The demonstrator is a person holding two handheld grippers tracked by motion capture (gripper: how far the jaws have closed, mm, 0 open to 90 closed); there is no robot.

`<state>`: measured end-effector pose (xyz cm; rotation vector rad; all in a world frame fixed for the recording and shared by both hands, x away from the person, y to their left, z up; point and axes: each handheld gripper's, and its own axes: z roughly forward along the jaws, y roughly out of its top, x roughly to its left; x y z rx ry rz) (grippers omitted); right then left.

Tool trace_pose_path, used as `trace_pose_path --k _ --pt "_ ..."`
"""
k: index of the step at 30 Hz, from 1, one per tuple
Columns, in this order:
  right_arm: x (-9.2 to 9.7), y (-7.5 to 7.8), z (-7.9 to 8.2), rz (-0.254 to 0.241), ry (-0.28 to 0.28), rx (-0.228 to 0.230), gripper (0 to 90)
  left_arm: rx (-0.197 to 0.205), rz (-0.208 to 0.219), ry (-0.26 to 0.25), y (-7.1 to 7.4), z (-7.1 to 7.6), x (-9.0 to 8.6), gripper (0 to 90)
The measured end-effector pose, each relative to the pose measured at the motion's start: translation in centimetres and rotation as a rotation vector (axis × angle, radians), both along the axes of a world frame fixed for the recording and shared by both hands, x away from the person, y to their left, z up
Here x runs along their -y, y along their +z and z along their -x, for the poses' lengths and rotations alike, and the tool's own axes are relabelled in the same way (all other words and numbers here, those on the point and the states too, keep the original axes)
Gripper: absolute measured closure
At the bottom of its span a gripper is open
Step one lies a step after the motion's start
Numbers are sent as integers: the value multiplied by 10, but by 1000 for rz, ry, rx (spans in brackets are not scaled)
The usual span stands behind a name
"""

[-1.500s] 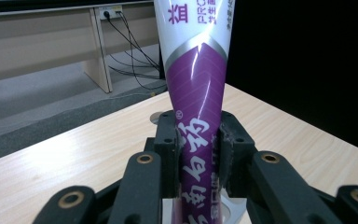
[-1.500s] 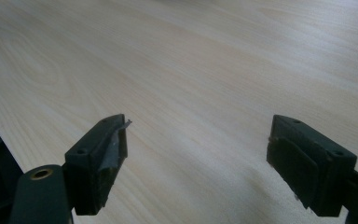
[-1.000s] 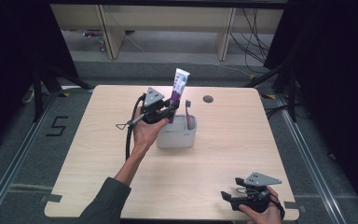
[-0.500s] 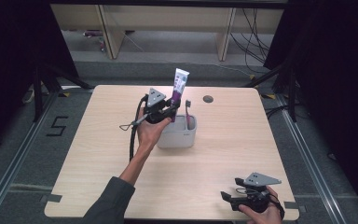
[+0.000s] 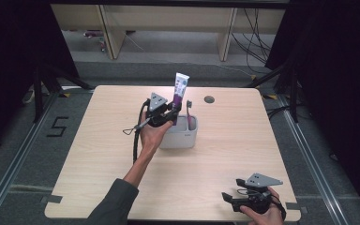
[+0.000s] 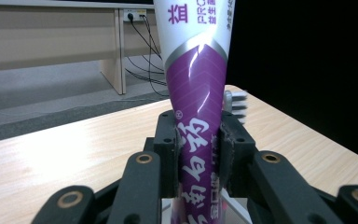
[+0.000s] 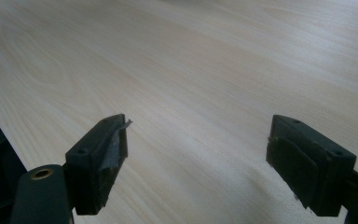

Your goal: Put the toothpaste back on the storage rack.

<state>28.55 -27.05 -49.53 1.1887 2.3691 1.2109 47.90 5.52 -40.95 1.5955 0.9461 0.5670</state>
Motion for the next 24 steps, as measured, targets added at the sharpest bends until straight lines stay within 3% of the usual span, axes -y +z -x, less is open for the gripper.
trace_pose_path --k 2,4,9,22,23,24 --pt "-1 0 0 -12 0 -17 210 -3 -5 -1 -3 -1 0 717" --pt "0 0 0 4 2 8 210 -6 -6 0 -6 -1 1 716" --pt "0 0 0 6 4 13 212 -19 -9 2 -11 -2 2 714" --pt "-1 0 1 -12 4 -19 213 -48 -9 11 -23 -2 -2 709" --pt "0 0 0 5 5 6 214 -51 -15 11 -24 -2 -2 709" --pt "-2 0 1 -10 -5 -16 214 -52 -25 11 -25 -2 -2 708"
